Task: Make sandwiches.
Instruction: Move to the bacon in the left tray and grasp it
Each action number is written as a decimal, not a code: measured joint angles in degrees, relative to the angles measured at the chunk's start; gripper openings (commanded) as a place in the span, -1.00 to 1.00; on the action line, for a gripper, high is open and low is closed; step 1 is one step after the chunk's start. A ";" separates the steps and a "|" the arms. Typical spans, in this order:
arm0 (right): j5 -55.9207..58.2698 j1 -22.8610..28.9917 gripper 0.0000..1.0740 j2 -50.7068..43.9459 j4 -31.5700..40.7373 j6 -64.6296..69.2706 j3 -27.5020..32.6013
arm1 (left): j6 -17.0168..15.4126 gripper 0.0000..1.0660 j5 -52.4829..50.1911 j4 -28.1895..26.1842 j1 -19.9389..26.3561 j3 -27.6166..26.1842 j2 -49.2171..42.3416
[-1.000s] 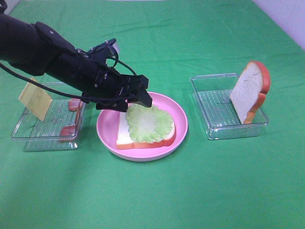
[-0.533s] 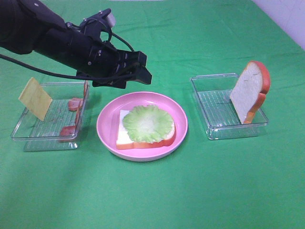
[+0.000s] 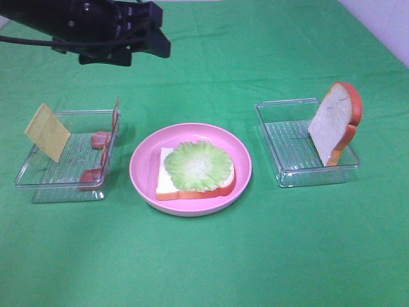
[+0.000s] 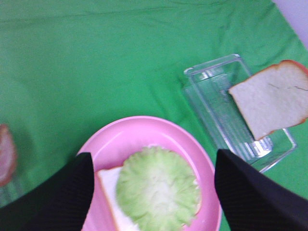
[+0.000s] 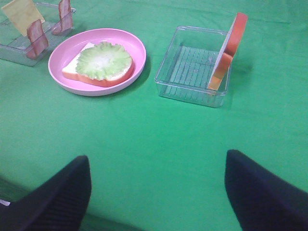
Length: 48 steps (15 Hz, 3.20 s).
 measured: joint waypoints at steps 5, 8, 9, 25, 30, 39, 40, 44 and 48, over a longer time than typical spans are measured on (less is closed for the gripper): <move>0.00 0.00 0.32 0.00 0.00 0.00 0.00 | -19.71 0.27 14.04 24.41 11.23 -0.57 -2.06; 0.00 0.00 0.32 0.00 0.00 0.00 0.00 | -22.69 0.27 18.16 29.28 14.84 -2.29 -2.06; 0.00 0.00 0.32 0.00 0.00 0.00 0.00 | -23.95 0.27 19.54 31.46 17.19 -3.55 -1.95; 0.00 0.00 0.32 0.00 0.00 0.00 0.00 | -24.24 0.27 39.76 33.46 21.54 -27.33 24.87; 0.00 0.00 0.32 0.00 0.00 0.00 0.00 | -24.24 0.27 40.34 32.83 21.54 -27.67 24.01; 0.00 0.00 0.32 0.00 0.00 0.00 0.00 | -24.24 0.18 37.07 31.17 12.03 -32.66 23.55; 0.00 0.00 0.32 0.00 0.00 0.00 0.00 | -24.24 0.18 35.52 30.37 9.74 -32.66 23.55; 0.00 0.00 0.32 0.00 0.00 0.00 0.00 | -25.61 0.18 34.72 29.22 7.22 -32.66 24.64; 0.00 0.00 0.32 0.00 0.00 0.00 0.00 | -26.81 0.18 34.21 29.16 4.93 -32.66 26.81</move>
